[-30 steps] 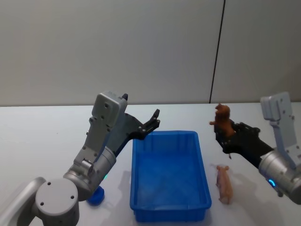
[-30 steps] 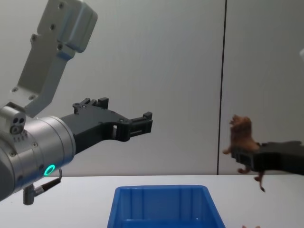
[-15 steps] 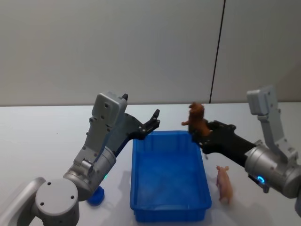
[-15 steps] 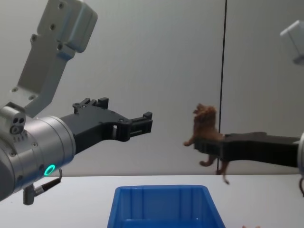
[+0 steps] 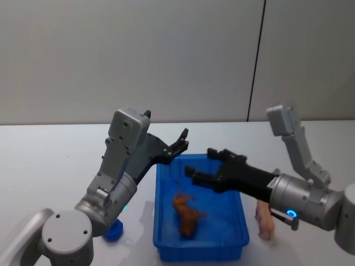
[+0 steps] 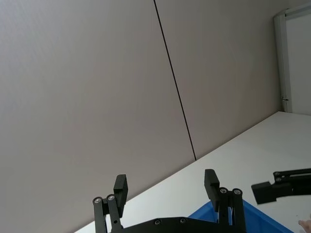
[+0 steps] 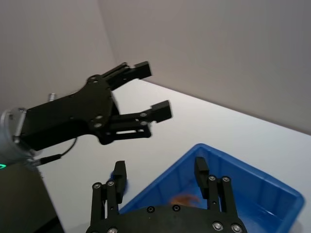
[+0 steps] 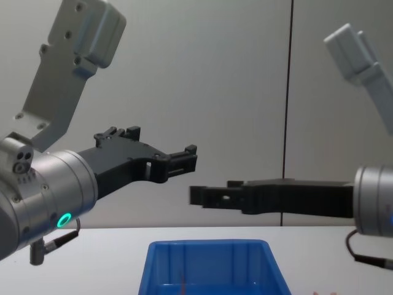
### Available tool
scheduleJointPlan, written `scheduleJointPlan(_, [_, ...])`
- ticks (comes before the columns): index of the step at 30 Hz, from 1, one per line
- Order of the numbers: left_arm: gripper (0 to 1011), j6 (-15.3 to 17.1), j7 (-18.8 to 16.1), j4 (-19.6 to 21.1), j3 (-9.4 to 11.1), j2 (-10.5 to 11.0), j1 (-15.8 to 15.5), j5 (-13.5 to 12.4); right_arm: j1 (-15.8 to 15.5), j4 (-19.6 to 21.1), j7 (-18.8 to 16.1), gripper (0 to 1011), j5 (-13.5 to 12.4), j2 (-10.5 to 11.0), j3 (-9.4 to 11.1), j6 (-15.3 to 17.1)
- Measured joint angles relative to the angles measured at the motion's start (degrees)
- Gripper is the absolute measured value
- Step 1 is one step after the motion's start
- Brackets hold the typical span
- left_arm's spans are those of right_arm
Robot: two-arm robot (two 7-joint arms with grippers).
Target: Pick up the two dolls from the table and place them into the box.
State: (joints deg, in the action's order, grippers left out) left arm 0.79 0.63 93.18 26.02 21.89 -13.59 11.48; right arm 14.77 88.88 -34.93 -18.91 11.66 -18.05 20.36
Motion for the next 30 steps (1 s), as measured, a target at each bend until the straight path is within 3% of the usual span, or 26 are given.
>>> scheduleJointPlan(7, [1001,0.00,0.00,0.00,0.00,0.00,0.00,0.00,1.43,-1.44,-4.81,1001,-0.65,-0.42,-0.66,1.61])
scheduleJointPlan(13, [1001,0.00,0.00,0.00,0.00,0.00,0.00,0.00,1.81,-1.73,-6.44,1001,-0.72,0.05,-0.68,1.80])
scheduleJointPlan(21, [1001,0.00,0.00,0.00,0.00,0.00,0.00,0.00,1.04,-0.66,-5.34,1001,-0.72,1.87,0.25,1.18])
scheduleJointPlan(30, [1001,0.00,0.00,0.00,0.00,0.00,0.00,0.00,-1.86,2.55,-1.24,1001,-1.06,5.60,2.33,-0.16])
